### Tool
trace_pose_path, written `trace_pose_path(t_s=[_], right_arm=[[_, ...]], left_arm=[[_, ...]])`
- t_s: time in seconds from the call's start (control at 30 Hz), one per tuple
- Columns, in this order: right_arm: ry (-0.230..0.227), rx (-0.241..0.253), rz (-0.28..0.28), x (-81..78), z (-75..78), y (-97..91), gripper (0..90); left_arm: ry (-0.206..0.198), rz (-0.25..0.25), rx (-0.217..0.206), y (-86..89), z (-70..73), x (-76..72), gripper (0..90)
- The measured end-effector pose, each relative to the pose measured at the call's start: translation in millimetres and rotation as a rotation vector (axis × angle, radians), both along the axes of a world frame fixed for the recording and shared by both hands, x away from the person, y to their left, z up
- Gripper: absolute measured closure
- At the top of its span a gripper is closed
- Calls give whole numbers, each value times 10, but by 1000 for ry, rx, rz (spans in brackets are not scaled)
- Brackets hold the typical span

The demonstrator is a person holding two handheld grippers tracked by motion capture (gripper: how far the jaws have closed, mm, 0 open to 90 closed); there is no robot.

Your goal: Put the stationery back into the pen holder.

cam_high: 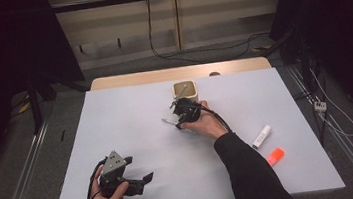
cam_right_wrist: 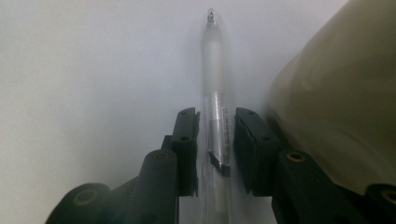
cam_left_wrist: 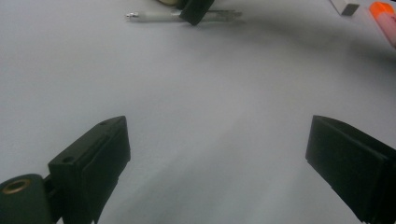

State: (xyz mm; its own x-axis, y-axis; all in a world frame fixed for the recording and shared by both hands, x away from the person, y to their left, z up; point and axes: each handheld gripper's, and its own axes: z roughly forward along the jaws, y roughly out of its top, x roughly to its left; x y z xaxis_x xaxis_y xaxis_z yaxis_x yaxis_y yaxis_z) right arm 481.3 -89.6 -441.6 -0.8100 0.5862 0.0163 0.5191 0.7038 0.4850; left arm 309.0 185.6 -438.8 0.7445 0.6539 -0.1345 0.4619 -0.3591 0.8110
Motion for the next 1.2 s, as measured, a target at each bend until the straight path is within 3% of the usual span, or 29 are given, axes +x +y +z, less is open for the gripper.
trace_pose_path(t_s=[0.13,0.27,0.43,0.77,0.93,1.2], right_arm=[[9,1,-1,10,1,11,727],[28,-38,6,39,24,55,737],[56,-30,-9,71,25,45,776],[31,-54,-8,55,29,71,802],[22,-38,-27,37,26,52,803],[7,51,-30,-34,96,-14,803]], left_arm=[[4,-3,-1,-4,-3,1,63],[8,-6,-1,-6,-4,1,63],[10,-5,-8,7,-7,3,63],[6,-7,-3,-2,-7,-1,63],[12,-5,-2,7,-12,5,63],[7,-6,3,3,-9,-1,63]])
